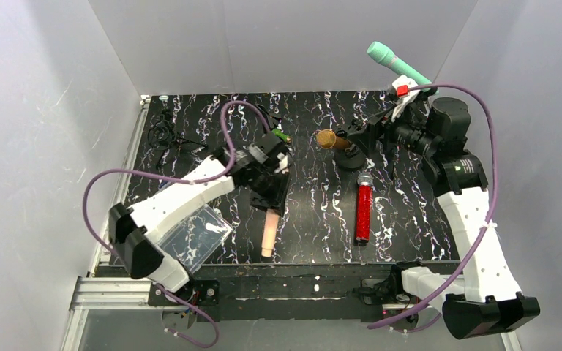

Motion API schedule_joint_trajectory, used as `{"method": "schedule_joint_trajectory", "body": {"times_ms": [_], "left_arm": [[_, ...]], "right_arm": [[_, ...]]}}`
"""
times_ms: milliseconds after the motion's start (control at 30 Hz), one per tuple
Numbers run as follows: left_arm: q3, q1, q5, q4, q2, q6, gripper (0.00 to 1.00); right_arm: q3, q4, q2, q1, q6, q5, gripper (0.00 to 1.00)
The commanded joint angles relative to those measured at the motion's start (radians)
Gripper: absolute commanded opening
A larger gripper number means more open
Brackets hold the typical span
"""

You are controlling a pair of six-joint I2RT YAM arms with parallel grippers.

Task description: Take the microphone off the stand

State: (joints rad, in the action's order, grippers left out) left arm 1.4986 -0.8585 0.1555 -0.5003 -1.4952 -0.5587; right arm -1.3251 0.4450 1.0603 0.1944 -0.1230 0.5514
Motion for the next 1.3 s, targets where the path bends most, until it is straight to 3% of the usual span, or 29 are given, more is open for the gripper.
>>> {"method": "schedule_joint_trajectory", "body": {"times_ms": [0, 267, 567, 867, 1267], "left_arm": [[0.06, -0.074, -0.082, -0.096, -0.106, -0.002, 0.0], [0.117, -0.127, -0.138, -0.127, -0.234, -0.079, 0.0], [0.15, -0.124, -0.045, -0.081, -0.345, -0.156, 0.0], [0.159, -0.076, 0.123, 0.016, -0.468, -0.329, 0.0], [0.149, -0.048, 0.157, 0.108, -0.568, -0.39, 0.0]], "right_arm": [[0.03, -0.046, -0.054, -0.027, 0.006, -0.027, 0.86], [0.072, -0.042, -0.107, -0.046, -0.009, -0.067, 0.86], [0.073, -0.022, -0.145, -0.069, -0.016, -0.123, 0.87], [0.082, -0.006, -0.157, -0.097, -0.015, -0.142, 0.87], [0.112, -0.007, -0.176, -0.141, 0.011, -0.11, 0.87]]}}
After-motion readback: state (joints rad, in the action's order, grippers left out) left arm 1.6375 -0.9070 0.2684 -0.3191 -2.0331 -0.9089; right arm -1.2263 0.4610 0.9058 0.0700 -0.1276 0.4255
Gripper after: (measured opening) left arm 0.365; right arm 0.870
